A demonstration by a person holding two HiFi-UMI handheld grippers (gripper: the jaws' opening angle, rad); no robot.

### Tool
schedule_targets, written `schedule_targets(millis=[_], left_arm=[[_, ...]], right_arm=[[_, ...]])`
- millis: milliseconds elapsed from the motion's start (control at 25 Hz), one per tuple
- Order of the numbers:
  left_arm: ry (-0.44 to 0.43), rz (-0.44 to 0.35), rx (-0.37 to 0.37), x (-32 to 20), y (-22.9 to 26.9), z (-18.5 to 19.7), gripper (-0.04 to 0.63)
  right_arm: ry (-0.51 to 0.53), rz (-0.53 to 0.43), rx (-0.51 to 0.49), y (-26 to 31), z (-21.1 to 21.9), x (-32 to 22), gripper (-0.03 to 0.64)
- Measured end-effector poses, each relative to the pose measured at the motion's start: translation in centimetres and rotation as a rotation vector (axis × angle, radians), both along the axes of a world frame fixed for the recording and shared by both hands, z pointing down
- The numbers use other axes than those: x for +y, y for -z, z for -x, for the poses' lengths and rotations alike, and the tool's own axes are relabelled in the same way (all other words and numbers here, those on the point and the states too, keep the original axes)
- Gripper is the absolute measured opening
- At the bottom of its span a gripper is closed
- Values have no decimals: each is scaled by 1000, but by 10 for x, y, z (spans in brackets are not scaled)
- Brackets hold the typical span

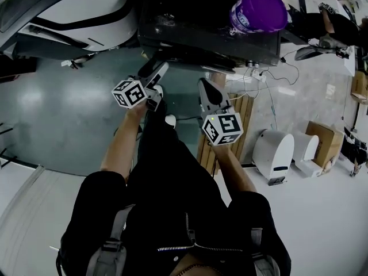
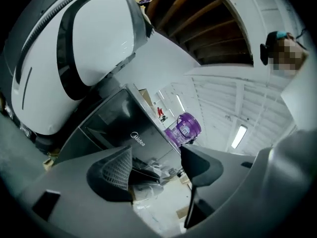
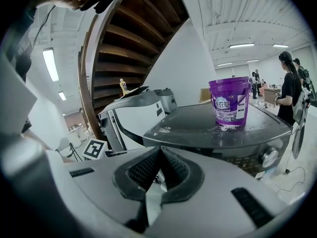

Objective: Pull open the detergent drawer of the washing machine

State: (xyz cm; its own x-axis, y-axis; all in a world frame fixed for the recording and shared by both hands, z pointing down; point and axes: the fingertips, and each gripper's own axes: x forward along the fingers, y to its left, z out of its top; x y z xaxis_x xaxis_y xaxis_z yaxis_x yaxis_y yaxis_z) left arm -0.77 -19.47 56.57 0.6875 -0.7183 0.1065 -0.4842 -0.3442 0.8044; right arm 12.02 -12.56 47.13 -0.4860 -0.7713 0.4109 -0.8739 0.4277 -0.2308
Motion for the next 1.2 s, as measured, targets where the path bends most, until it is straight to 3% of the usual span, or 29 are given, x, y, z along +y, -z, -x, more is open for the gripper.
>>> schedule_targets(millis=[560, 1200], left_arm=[[20, 51, 64, -47, -41, -8, 311], [-49, 15, 85, -69, -53, -12, 314]], right_arm=[[-57, 67, 25, -24, -21, 12, 6], [-82, 125, 30, -46, -31, 27, 6]])
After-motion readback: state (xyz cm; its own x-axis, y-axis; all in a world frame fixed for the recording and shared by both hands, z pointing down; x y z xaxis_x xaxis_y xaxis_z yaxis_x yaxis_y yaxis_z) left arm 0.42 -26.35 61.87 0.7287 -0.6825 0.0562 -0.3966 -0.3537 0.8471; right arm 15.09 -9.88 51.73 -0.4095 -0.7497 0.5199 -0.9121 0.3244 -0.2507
